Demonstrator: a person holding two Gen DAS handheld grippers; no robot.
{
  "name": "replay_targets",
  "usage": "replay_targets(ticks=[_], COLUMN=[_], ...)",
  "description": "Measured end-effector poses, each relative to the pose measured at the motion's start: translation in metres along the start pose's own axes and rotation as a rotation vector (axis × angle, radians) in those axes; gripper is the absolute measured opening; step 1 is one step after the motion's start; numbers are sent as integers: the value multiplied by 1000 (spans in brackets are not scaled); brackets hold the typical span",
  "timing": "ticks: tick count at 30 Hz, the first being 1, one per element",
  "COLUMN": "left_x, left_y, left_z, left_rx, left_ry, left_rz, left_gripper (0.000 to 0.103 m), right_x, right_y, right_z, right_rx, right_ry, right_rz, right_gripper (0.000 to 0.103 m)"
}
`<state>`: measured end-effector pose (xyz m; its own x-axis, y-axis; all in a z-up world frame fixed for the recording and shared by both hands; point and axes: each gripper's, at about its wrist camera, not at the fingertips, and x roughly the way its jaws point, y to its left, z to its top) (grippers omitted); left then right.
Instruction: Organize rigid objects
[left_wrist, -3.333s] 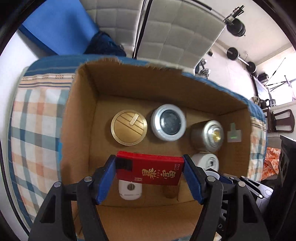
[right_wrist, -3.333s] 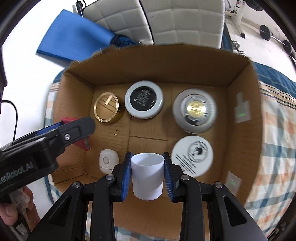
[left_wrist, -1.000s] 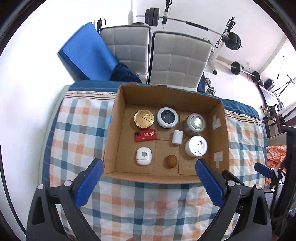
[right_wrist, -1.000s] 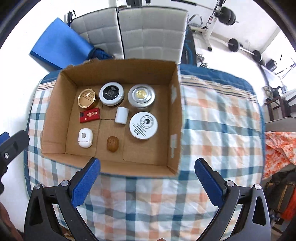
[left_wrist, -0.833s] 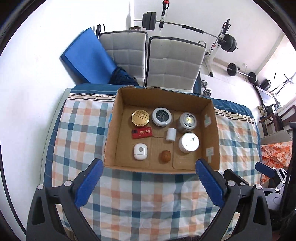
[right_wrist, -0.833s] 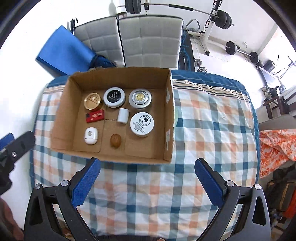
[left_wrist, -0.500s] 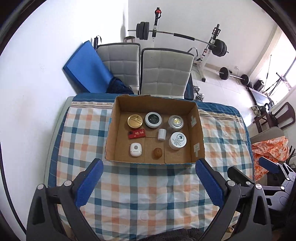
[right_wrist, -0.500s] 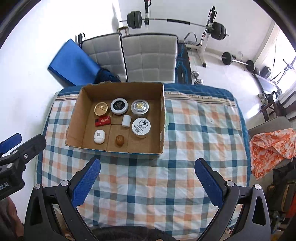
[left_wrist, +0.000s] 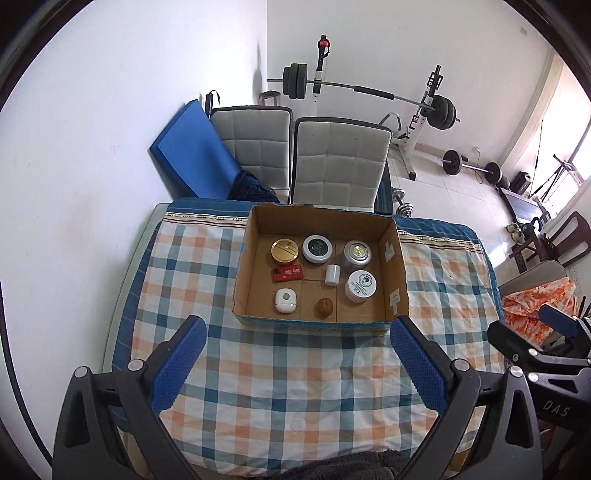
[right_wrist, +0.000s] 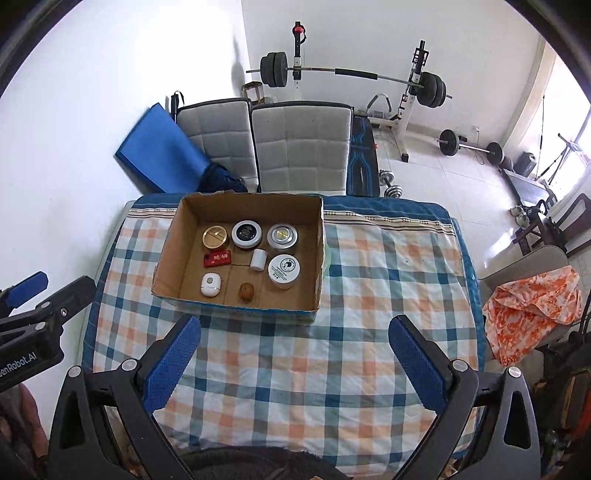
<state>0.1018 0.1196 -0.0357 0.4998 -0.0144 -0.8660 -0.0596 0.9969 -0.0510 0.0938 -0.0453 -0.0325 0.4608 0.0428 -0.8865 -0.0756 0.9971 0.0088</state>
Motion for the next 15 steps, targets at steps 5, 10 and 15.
replay_targets(ticks=[5,10,15], left_x=[-7,-11,-12], left_y=[0,0,-1], left_z=[-3,-6,-6], left_rx=[0,0,7], left_ry=[-5,-11,-16], left_rz=[2,4,11], left_gripper=[102,102,102], right_x=[-6,-9,-13], right_y=[1,1,2], right_z=[0,0,0], right_rx=[-1,3,2], right_ry=[-9,-10,-13], right_rz=[0,5,-1], right_gripper=[103,103,103])
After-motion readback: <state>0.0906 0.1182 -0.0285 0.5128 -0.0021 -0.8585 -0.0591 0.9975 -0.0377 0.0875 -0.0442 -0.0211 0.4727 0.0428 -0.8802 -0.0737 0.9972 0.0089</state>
